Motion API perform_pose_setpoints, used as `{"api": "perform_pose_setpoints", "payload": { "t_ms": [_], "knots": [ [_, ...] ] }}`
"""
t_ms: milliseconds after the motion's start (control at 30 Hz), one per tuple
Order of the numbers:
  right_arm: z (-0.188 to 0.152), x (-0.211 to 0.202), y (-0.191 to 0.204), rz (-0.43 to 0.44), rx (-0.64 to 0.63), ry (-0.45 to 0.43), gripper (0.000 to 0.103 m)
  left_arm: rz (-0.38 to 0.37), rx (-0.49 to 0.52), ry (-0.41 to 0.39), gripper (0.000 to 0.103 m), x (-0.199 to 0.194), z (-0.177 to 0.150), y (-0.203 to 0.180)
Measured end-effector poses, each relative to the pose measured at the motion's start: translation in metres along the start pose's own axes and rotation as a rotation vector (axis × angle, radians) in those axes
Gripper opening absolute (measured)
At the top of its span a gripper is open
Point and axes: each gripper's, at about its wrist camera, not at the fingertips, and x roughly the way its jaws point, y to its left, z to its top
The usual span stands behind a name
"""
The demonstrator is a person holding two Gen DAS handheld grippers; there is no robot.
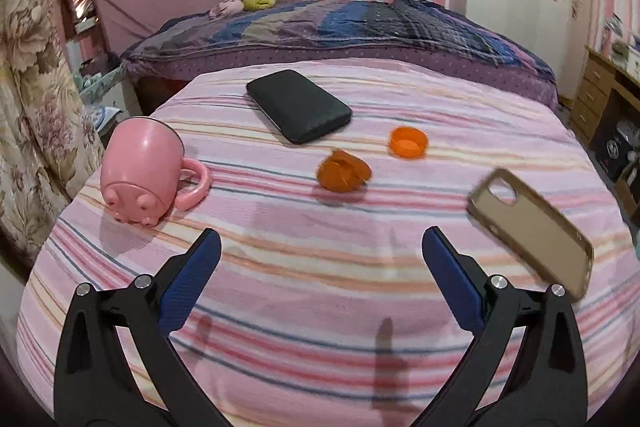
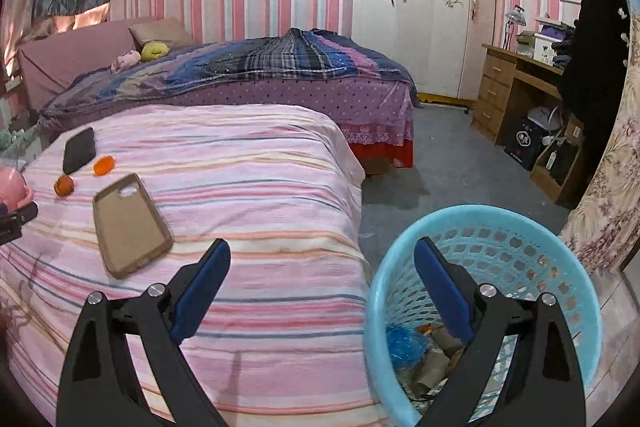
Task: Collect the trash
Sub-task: 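Move both tools back over the bed toward the orange peel and cap, then grasp the orange peel with the left tool while the right tool grasps the orange cap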
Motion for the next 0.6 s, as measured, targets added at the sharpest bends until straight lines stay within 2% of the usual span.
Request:
{"api": "perform_pose_setpoints", "payload": {
  "t_ms": [133, 167, 233, 333, 367, 600],
  "knots": [
    [0.004, 0.004, 0.007, 0.033, -0.001, -0.006, 0.091, 0.008, -0.020, 0.007, 0.097, 0.014, 0.016, 0.005],
    [0.013, 0.009, 0.014, 0.060, -0.002, -0.005, 0.091, 0.013, -0.018, 0.003, 0.097, 0.018, 0.020, 0.006],
    [0.017, 0.017, 0.014, 0.066, -0.002, -0.001, 0.091, 0.025, -0.011, 0.001, 0.097, 0.025, 0.028, 0.004],
    [0.046, 0.034, 0.037, 0.093, -0.036, -0.020, 0.091, 0.037, 0.006, 0.006, 0.097, 0.037, 0.037, 0.003],
    [0.046, 0.035, 0.037, 0.094, -0.036, -0.020, 0.091, 0.036, 0.008, 0.009, 0.097, 0.040, 0.038, 0.003],
    [0.075, 0.076, 0.080, 0.135, -0.087, -0.019, 0.091, 0.004, 0.040, 0.081, 0.097, 0.072, 0.045, -0.007]
  ]
}}
